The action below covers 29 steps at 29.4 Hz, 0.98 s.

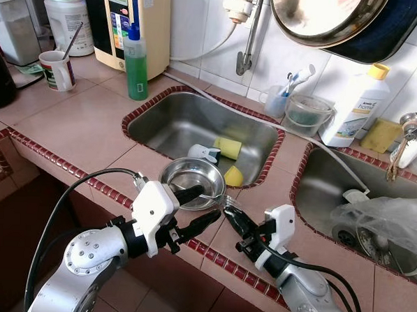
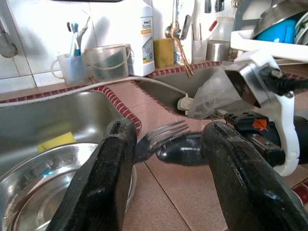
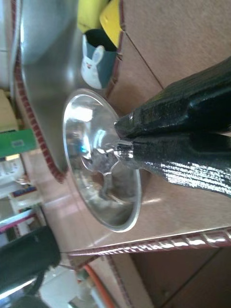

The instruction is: Kitchen organization

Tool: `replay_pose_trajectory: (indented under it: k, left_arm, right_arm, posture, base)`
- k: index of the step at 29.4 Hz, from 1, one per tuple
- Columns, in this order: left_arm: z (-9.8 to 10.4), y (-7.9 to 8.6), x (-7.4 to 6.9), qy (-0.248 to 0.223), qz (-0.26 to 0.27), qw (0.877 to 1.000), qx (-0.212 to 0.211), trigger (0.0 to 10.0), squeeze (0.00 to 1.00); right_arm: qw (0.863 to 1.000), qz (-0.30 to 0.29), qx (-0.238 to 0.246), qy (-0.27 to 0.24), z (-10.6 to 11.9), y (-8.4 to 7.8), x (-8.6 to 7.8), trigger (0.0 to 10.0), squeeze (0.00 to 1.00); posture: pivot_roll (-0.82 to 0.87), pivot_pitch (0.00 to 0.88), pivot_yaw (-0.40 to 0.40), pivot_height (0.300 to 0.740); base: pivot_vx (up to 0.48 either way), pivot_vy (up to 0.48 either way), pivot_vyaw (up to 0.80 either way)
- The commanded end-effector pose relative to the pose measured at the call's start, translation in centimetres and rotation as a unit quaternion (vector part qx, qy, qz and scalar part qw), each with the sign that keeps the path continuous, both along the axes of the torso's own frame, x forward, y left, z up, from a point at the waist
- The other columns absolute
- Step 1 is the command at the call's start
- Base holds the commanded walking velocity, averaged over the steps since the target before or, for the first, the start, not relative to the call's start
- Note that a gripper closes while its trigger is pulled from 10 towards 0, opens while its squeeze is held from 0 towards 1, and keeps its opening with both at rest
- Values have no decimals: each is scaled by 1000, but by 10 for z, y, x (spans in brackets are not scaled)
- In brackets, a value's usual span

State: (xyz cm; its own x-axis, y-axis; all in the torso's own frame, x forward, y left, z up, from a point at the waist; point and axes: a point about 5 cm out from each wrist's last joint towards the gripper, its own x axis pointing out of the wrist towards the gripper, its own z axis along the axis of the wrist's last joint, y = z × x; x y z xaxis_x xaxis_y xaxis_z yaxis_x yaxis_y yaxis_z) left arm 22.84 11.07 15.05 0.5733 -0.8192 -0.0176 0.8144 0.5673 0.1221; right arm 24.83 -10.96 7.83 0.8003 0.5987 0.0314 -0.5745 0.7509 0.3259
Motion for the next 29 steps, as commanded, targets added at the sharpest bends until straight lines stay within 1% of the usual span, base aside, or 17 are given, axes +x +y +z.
replay_pose_trajectory:
  k: [1, 4, 9, 20, 22, 23, 24, 25, 26, 27, 29]
  left_arm:
    - [3, -2, -1, -5, -5, 1000, 0, 10000, 0]
    - [3, -2, -1, -4, -7, 1000, 1, 10000, 0]
    - [4, -2, 1, -5, -7, 1000, 1, 10000, 0]
    - [5, -2, 2, -6, -8, 1000, 1, 10000, 0]
    - [4, -2, 2, -5, -8, 1000, 1, 10000, 0]
    - [4, -3, 2, -5, -8, 1000, 1, 10000, 0]
    - [4, -3, 2, -5, -9, 1000, 1, 10000, 0]
    - [4, -3, 2, -5, -9, 1000, 1, 10000, 0]
    - [4, -3, 2, -5, -9, 1000, 1, 10000, 0]
    - [4, -3, 1, -5, -10, 1000, 1, 10000, 0]
    - [4, -3, 2, -5, -10, 1000, 1, 10000, 0]
  right_arm:
    - [999, -23, 26, -37, 17, -7, 7, 0, 0]
    - [997, -35, 44, -49, 24, -9, 10, 0, 0]
    - [996, -45, 49, -59, 29, -12, 12, 0, 0]
    - [996, -44, 49, -56, 26, -12, 12, 0, 0]
    - [998, -34, 39, -42, 22, -10, 11, 0, 0]
    - [999, -27, 28, -33, 19, -9, 9, 3882, 0]
    - [999, -23, 21, -28, 16, -9, 9, 3882, 0]
    - [999, -22, 14, -25, 14, -8, 8, 9569, 0]
    - [1000, -25, -3, -6, 7, -9, 8, 10000, 0]
    - [999, -27, -21, 3, 2, -9, 8, 10000, 0]
    - [999, -24, -26, 11, -1, -9, 7, 10000, 0]
  posture:
    - [134, 0, -78, 740]
    - [131, 0, -74, 740]
    - [130, 0, -70, 740]
    - [132, 0, -70, 740]
    - [130, 0, -70, 740]
    - [130, 0, -70, 740]
    - [130, 0, -70, 740]
    - [130, 0, -71, 740]
    - [130, 0, -71, 740]
    - [130, 0, -71, 740]
    - [130, 0, -71, 740]
  base:
    - [0, 0, 0]
    - [0, 0, 0]
    - [0, 0, 0]
    - [0, 0, 0]
    - [0, 0, 0]
    - [0, 0, 0]
    - [0, 0, 0]
    - [0, 0, 0]
    - [0, 0, 0]
    - [0, 0, 0]
    - [0, 0, 0]
